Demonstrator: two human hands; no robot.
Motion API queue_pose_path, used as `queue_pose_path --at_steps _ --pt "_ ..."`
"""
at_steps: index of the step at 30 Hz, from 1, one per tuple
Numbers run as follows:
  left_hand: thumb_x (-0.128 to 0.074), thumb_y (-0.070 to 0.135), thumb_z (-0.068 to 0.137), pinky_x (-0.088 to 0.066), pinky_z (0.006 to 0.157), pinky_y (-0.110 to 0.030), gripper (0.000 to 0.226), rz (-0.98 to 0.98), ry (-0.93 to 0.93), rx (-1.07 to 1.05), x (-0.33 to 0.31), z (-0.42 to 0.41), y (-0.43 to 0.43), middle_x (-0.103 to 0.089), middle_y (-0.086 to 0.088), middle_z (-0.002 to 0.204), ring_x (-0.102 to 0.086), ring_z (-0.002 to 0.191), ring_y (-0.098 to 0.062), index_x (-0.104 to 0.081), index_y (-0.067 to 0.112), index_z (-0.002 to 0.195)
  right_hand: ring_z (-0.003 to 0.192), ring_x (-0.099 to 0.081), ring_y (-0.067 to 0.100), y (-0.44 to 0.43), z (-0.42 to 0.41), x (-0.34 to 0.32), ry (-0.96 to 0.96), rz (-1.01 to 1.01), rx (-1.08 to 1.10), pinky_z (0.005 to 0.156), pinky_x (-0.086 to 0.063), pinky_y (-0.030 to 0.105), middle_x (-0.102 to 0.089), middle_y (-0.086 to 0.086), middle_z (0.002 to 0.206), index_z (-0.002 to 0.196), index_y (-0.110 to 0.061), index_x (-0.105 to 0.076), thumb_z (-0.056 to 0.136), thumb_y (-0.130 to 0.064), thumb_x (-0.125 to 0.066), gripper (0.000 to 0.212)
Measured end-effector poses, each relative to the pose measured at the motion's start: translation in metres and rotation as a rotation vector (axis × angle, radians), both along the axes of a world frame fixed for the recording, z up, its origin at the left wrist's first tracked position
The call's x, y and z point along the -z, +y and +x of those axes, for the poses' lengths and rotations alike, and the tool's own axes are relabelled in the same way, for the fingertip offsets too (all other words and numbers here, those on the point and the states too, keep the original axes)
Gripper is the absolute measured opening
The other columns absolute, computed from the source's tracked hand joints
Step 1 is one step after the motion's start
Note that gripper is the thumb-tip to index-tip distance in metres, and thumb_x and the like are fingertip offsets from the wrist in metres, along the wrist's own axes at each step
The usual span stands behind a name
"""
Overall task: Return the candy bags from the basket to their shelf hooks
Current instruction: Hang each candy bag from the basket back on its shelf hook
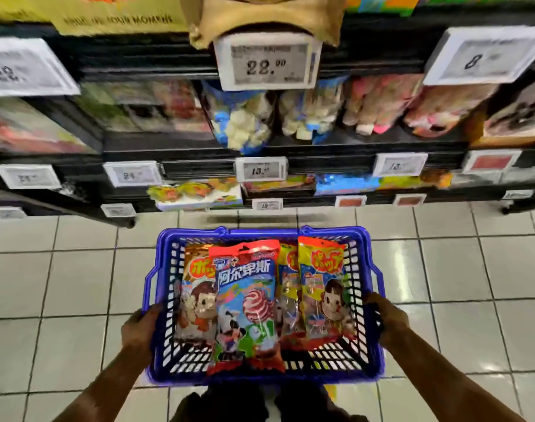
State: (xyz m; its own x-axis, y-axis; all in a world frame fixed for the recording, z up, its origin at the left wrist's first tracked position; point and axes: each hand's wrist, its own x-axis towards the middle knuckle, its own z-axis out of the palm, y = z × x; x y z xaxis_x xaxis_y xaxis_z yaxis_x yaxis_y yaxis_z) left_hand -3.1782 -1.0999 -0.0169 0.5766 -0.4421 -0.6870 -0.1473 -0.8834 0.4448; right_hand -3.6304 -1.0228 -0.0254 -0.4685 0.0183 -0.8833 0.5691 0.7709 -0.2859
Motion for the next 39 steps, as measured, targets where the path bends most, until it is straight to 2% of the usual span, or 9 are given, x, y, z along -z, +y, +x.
queue_pose_path --at_steps 3,6,9,12,20,25,30,35,39 --pt "-0.069 0.021 0.089 -0.051 0.088 -0.049 0.026 0.045 -0.157 0.236 -0.014 -0.006 -0.003 -0.067 -0.026 0.105 -0.062 0.093 -0.041 -0.063 0.0 0.101 0.073 -0.057 0.032 0.001 -0.001 -0.005 0.032 0.002 -0.093 0.065 -0.048 0.039 -0.064 0.022 0.093 0.102 0.005 -0.066 0.074 -0.006 -0.077 0.032" --pt "-0.077 0.011 0.078 -0.043 0.095 -0.055 0.061 -0.053 -0.432 0.409 -0.037 -0.034 0.0 -0.054 -0.03 0.122 -0.049 0.114 -0.048 -0.048 -0.004 0.13 0.092 -0.062 0.037 0.006 0.005 -0.03 0.399 0.013 -0.499 0.077 -0.052 0.044 -0.064 0.025 0.11 0.112 -0.001 -0.063 0.075 -0.015 -0.081 0.043" --pt "-0.078 0.0 0.076 -0.053 0.082 -0.027 0.05 -0.372 -0.266 0.506 -0.067 -0.094 0.004 -0.061 -0.018 0.108 -0.06 0.094 -0.034 -0.054 -0.004 0.12 0.09 -0.063 0.028 0.009 0.021 -0.06 0.63 -0.169 -0.686 0.072 -0.053 0.032 -0.063 0.011 0.106 0.113 -0.009 -0.061 0.08 -0.01 -0.075 0.036" --pt "-0.069 0.006 0.087 -0.05 0.081 -0.028 0.028 -0.372 0.051 0.704 -0.073 -0.167 0.015 -0.06 -0.009 0.108 -0.06 0.095 -0.024 -0.059 0.004 0.113 0.073 -0.063 0.01 0.004 0.041 -0.064 0.399 -0.228 -0.798 0.058 -0.042 0.015 -0.07 0.006 0.096 0.106 -0.013 -0.065 0.091 -0.014 -0.063 0.015" --pt "-0.073 0.048 0.08 -0.05 0.09 -0.036 0.057 -0.103 0.069 0.868 -0.005 -0.291 0.029 -0.065 -0.006 0.113 -0.062 0.104 -0.024 -0.057 0.01 0.12 0.096 -0.066 0.026 0.002 0.074 -0.016 0.09 -0.215 -0.537 0.08 -0.056 0.041 -0.068 0.003 0.109 0.13 -0.023 -0.051 0.102 -0.032 -0.043 0.03" --pt "-0.078 0.033 0.078 -0.057 0.074 -0.031 0.023 0.045 0.221 0.791 0.0 -0.291 0.009 -0.073 0.001 0.087 -0.068 0.083 -0.018 -0.069 0.015 0.089 0.102 -0.065 0.034 -0.001 0.061 -0.016 0.011 -0.153 -0.373 0.09 -0.054 0.05 -0.068 0.014 0.111 0.12 -0.014 -0.061 0.102 -0.028 -0.04 0.031" --pt "-0.079 0.023 0.079 -0.044 0.043 -0.015 0.02 0.082 0.404 0.612 -0.098 -0.246 -0.005 -0.063 0.017 0.045 -0.062 0.047 -0.001 -0.067 0.025 0.063 0.075 -0.07 0.0 0.001 0.058 -0.108 -0.03 -0.376 -0.344 0.057 -0.05 0.01 -0.074 -0.017 0.079 0.089 -0.031 -0.068 0.097 -0.039 -0.053 0.019" --pt "-0.073 0.022 0.085 -0.038 0.039 -0.018 0.016 0.062 0.566 0.478 -0.263 -0.217 -0.007 -0.05 0.015 0.039 -0.048 0.036 0.004 -0.067 0.023 0.07 0.097 -0.07 0.033 -0.026 0.063 -0.25 -0.17 -0.576 -0.348 0.088 -0.055 0.047 -0.074 0.012 0.105 0.108 -0.017 -0.069 0.078 -0.053 -0.071 0.047" --pt "-0.074 0.021 0.083 -0.057 0.064 -0.025 0.011 -0.144 0.604 0.462 -0.409 -0.213 -0.015 -0.073 0.013 0.068 -0.068 0.064 0.002 -0.066 0.021 0.09 0.099 -0.071 0.023 -0.047 0.068 -0.387 0.029 -0.707 -0.366 0.092 -0.054 0.044 -0.076 0.001 0.1 0.1 -0.028 -0.074 0.082 -0.047 -0.07 0.026"
